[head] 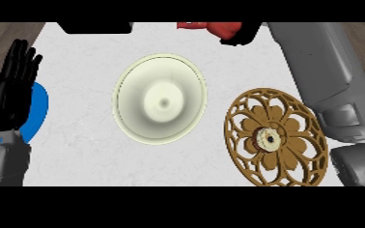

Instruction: Pick the bell pepper from the placemat and place it in the bowl

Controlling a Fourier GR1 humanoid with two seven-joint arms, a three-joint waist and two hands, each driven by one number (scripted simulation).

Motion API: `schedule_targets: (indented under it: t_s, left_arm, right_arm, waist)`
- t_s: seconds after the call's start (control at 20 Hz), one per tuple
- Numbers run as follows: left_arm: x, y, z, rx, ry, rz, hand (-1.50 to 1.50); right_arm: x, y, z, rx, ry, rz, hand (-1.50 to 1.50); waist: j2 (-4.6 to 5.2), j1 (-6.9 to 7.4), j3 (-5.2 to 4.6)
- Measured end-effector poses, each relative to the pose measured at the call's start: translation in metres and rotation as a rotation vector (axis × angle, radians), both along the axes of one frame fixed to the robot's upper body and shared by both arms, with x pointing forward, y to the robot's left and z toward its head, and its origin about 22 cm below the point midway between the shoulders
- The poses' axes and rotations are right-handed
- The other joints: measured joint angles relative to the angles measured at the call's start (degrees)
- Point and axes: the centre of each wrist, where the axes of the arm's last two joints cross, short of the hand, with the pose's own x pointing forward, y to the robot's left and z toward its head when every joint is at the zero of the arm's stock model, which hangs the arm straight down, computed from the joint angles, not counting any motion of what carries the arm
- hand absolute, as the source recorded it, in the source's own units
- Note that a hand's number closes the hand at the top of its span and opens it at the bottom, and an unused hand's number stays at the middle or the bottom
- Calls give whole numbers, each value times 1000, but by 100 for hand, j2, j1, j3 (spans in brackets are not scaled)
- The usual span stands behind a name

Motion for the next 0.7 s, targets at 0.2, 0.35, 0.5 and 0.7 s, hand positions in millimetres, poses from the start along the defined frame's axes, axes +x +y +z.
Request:
schedule_targets:
  t_s: [0.2, 0.35, 0.5, 0.7]
  left_arm:
    - [2, 1, 0, 1, -8, 0, 0]
    - [6, -1, -3, -1, -9, -4, 0]
    - [9, -5, 4, 0, -10, -13, 0]
    - [9, -5, 5, -2, -17, -30, 0]
  right_arm:
    - [-15, 40, -24, -43, 43, 38, 150]
    - [-29, 61, -47, -65, 54, 38, 150]
    - [-37, 76, -70, -100, 30, 3, 150]
    - [-45, 89, -104, -152, 26, -76, 150]
  waist:
    - [14, 6, 1]
    - [32, 28, 1]
    - [48, 89, 2]
    - [70, 172, 1]
